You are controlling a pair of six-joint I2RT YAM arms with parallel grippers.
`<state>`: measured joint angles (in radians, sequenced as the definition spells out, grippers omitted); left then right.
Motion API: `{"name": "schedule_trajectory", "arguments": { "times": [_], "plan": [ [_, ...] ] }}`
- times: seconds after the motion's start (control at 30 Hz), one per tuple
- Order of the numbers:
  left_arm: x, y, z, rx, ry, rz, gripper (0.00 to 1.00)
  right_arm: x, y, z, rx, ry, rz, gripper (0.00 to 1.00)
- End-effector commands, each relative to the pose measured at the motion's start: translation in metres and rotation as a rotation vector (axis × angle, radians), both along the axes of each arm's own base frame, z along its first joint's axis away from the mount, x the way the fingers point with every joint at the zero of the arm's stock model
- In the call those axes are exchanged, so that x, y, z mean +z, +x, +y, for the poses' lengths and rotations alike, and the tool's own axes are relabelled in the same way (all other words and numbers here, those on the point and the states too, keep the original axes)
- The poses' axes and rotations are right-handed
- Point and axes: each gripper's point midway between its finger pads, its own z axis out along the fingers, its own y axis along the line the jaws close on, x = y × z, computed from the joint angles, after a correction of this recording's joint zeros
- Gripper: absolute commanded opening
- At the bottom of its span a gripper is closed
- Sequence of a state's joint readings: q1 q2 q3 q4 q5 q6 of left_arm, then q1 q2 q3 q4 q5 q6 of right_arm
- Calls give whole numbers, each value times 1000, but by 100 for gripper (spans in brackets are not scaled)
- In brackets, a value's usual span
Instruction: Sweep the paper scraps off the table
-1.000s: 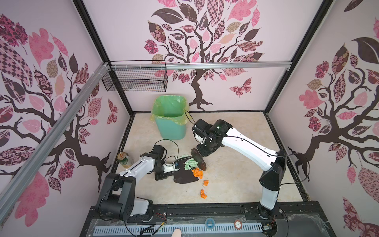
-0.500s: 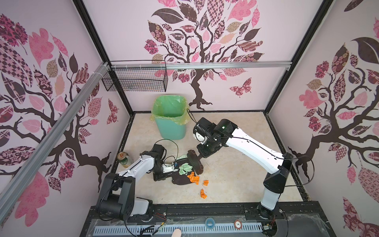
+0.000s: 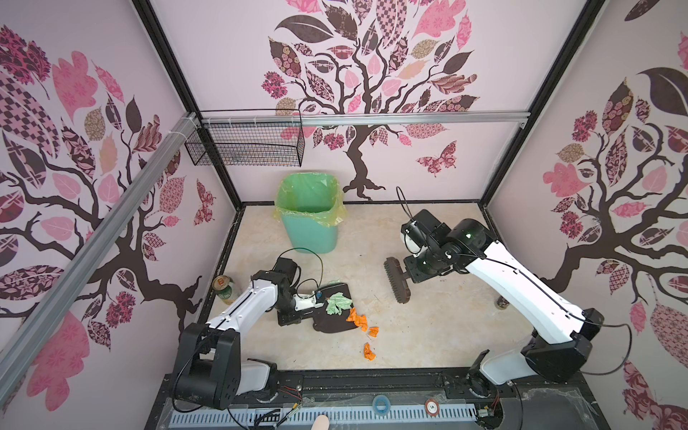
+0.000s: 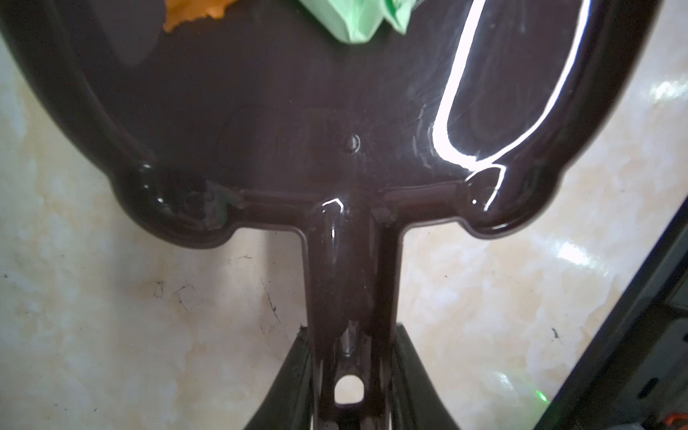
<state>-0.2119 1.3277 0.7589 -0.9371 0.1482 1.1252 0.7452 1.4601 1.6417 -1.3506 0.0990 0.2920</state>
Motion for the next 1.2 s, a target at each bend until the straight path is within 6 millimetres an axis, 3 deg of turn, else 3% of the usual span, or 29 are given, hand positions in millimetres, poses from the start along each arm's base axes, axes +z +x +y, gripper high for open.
{"name": "schedule_trajectory", "arguments": {
  "times": [0.0,0.27,0.5,0.87,1.17],
  "plan": [
    [5,0,-8,3,-50,13,14,-15,-11,-3,-11,2,37,0],
    [-9,-9,3,-48,5,13,13,-47,-51,-15,-23,-49,180,0],
    [-16,-21,5,-77,11,53,13,-49,-73,39,51,27,220,0],
    [-14,-25,3,-74,0,67,13,-37,-66,96,84,183,201,0],
    [-16,-28,3,-65,-1,80,13,-13,-47,121,87,286,113,0]
  ]
}}
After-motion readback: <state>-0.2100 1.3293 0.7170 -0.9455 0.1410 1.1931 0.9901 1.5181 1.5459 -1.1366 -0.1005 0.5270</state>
